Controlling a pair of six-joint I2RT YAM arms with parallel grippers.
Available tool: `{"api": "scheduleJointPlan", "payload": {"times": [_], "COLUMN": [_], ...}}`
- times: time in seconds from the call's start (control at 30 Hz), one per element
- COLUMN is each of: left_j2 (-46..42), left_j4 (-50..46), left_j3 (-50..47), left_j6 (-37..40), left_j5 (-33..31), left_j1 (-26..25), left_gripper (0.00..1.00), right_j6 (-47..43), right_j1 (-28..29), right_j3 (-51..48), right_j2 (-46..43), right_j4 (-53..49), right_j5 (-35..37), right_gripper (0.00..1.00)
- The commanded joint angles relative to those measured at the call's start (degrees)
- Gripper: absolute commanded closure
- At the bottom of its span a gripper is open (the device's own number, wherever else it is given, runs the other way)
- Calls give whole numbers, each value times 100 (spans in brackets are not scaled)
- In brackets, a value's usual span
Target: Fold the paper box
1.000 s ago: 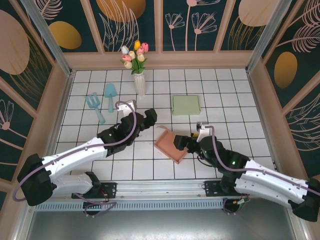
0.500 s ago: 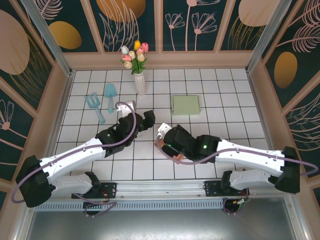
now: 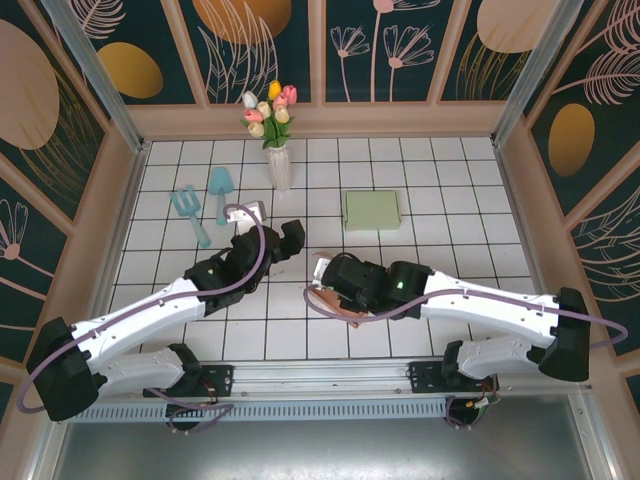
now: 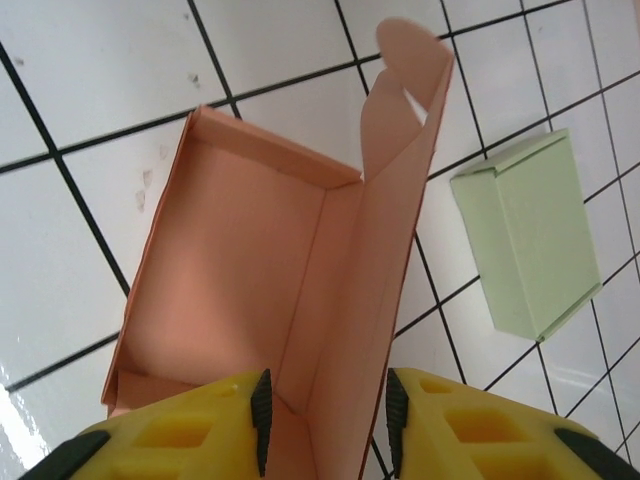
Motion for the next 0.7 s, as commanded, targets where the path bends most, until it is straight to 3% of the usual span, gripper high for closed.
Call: {"api": "scheduleJointPlan", "payload": {"times": [0.0, 0.17, 0.43, 0.67], "left_j2": [35, 131, 157, -28], "left_j4": [5, 91, 155, 320], "left_j3": [-66, -34, -84, -290], "left_j6": [63, 27, -51, -245], "left_j5": [-51, 99, 105, 435], "left_j1": [29, 31, 32, 27], "left_gripper": [4, 4, 4, 4], "right_j6": [-202, -438, -904, -1454], "right_j1": [-77, -99, -92, -78], "right_j3": [-113, -450, -674, -908], "right_j2": [-171, -194, -187, -367], "right_j4": [-267, 66, 547, 1121], "right_j5": [-179, -143, -123, 277], "right_gripper": [63, 71, 100, 100]}}
